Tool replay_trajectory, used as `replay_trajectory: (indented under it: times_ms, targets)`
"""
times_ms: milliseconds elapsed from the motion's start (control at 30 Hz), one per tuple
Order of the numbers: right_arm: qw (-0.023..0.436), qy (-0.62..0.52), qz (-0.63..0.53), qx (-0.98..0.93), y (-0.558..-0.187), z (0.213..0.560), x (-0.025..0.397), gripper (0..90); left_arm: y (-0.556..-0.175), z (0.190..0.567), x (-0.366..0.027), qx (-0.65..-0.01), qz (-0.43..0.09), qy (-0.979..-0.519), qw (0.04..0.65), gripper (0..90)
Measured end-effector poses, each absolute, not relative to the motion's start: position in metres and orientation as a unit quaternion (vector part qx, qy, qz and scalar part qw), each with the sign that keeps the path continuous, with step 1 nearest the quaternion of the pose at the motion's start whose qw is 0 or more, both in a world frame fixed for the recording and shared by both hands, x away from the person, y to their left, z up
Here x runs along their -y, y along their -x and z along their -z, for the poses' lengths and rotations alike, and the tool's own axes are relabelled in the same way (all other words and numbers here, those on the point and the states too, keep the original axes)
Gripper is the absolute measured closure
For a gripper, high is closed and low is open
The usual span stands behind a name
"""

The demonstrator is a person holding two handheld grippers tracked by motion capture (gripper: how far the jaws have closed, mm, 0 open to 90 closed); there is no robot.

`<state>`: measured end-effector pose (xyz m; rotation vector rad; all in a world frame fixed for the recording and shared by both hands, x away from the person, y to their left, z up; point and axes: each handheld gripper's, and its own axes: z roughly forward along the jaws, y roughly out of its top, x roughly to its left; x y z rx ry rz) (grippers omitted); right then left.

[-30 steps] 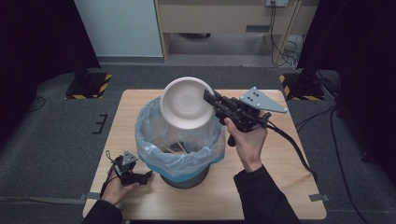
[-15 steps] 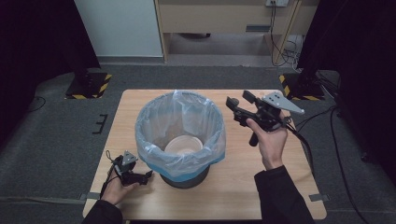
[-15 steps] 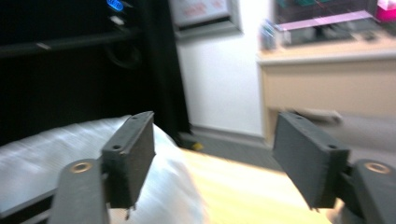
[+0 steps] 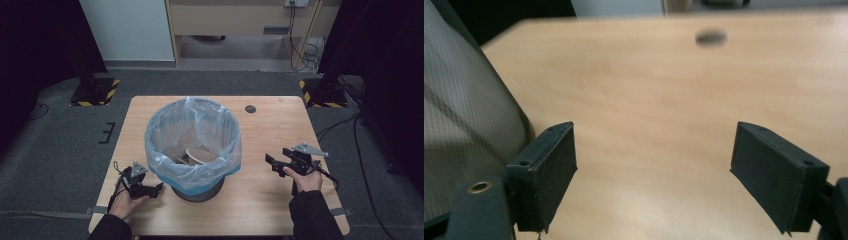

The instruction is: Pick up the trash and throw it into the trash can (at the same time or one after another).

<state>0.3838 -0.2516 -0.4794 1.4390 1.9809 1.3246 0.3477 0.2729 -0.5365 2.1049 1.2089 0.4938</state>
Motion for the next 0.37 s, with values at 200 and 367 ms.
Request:
replay_trajectory:
  times_ms: [200,367]
  targets:
    - [0.179,-0.51,-0.417,-0.731,-0.383,0.499,0.273,16.0,-0.348,0.536,-0.273,-0.46,-0.187,-0.804,0.328,0.0]
    - [0.196,-0.511,-0.369,-0.751,-0.382,0.509,0.291,13.9,-0.348,0.536,-0.274,-0.457,-0.186,-0.806,0.328,0.0]
